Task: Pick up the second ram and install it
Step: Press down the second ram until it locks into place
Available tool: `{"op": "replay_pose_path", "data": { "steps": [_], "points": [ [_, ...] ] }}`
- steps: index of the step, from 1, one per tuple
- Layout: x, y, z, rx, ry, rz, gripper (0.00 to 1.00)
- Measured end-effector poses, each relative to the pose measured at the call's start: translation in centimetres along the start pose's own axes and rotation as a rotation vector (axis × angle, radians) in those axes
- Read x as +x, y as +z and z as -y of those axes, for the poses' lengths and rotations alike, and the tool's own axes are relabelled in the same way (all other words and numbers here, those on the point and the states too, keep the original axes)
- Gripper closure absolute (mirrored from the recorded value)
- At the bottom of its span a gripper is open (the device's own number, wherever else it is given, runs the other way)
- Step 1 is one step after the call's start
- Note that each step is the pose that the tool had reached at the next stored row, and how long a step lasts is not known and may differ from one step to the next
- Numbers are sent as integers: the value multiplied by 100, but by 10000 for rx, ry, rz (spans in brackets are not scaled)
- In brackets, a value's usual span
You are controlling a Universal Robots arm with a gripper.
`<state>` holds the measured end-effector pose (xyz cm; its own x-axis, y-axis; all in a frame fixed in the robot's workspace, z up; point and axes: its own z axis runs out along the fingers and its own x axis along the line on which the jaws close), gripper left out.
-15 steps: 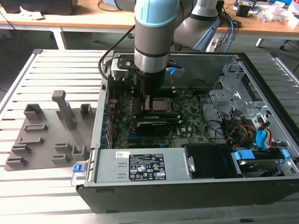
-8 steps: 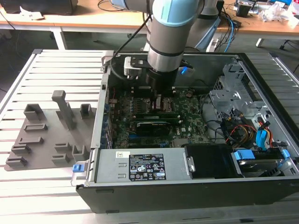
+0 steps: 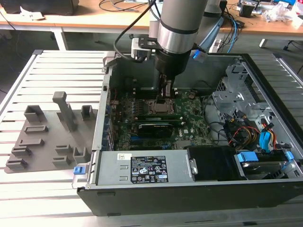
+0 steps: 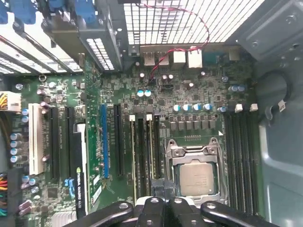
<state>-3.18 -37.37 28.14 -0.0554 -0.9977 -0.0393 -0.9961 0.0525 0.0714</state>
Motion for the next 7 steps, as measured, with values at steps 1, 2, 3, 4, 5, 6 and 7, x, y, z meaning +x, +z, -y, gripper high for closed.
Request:
{"op": "replay_pose_path", "data": {
  "steps": [1, 2, 3, 4, 5, 6, 7],
  "points": [
    [0, 0, 0, 1, 0, 2, 89],
    [0, -2, 0, 0, 0, -2, 89],
    [0, -2, 0, 0, 0, -1, 89],
    [0, -2, 0, 0, 0, -1, 89],
    [0, -3, 0, 0, 0, -1, 89],
    [0, -3, 0, 0, 0, -1, 89],
    [0, -3, 0, 0, 0, -1, 89]
  ]
}}
